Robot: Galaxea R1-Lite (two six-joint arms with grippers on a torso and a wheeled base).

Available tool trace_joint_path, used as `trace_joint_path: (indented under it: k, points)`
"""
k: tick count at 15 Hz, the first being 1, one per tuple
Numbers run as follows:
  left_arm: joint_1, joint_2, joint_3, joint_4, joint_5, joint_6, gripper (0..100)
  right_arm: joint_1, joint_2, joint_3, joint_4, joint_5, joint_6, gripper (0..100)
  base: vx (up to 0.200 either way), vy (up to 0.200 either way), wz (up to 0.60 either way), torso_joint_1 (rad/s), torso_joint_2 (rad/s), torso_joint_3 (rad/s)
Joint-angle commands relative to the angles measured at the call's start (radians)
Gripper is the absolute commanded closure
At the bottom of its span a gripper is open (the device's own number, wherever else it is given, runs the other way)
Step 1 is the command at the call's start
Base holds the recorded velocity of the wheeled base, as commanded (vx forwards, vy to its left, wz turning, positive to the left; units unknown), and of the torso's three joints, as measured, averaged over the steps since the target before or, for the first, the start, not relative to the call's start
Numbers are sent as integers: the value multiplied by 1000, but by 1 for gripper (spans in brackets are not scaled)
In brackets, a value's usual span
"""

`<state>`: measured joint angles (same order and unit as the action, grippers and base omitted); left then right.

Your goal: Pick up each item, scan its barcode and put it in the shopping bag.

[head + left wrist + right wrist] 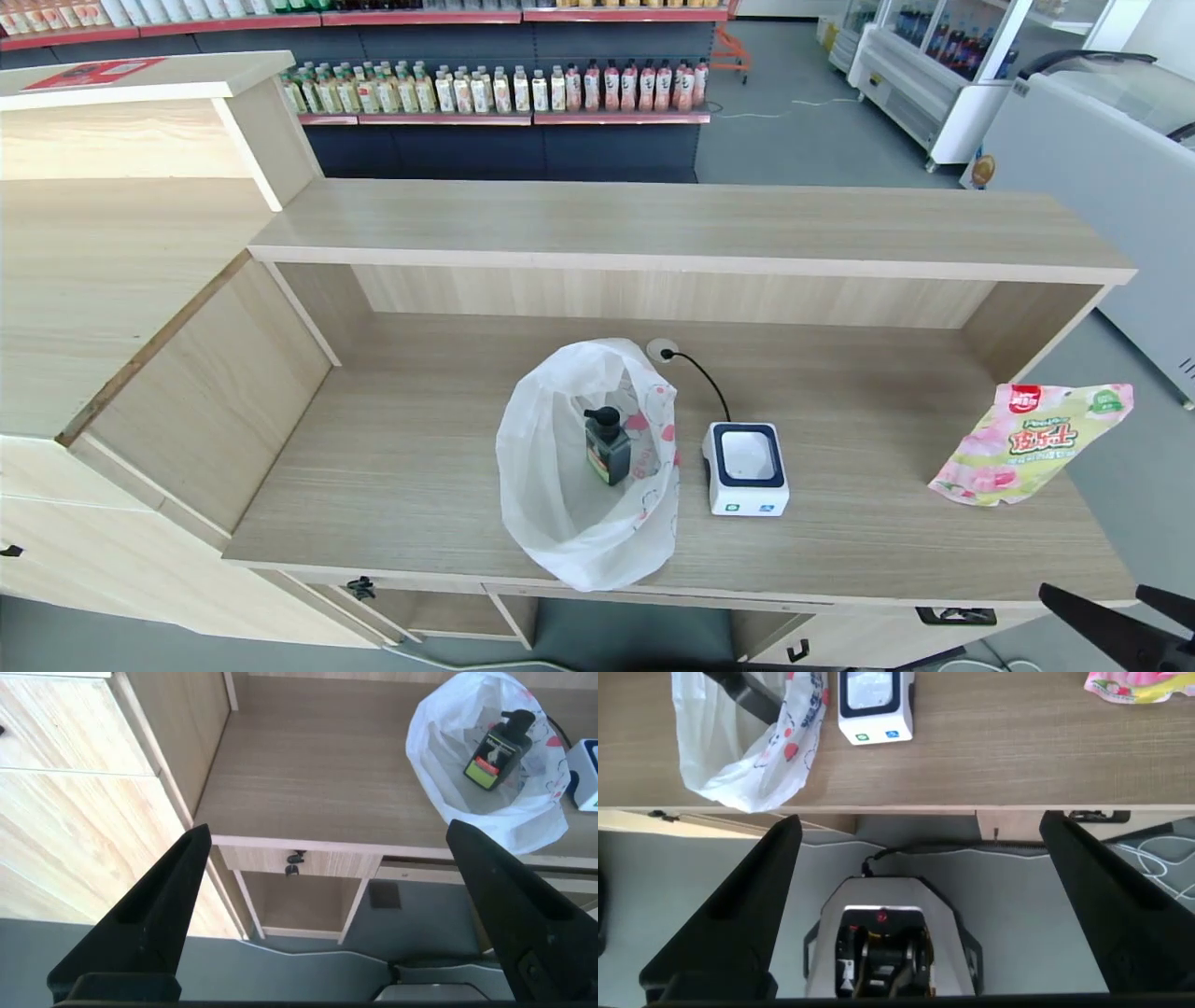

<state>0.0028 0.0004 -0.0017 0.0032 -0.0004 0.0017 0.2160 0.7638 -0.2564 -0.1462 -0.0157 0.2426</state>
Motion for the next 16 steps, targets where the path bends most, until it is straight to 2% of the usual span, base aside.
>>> trace_joint_path:
  k: [1,7,13,16]
  points:
    - [0,0,0,0,0,1,0,-21,-69,2,36,0,0,0,0,-200,0,-2,-7,2]
    - [0,0,0,0,0,1,0,-29,-224,-11,226,0,0,0,0,-200,0,4,1,2]
    - [0,0,0,0,0,0,0,-66,-167,-76,237,0,1,0,0,-200,0,2,2,1]
    - [0,0,0,0,0,-2,0,-113,-87,-141,235,3,6,0,0,-200,0,5,2,-1]
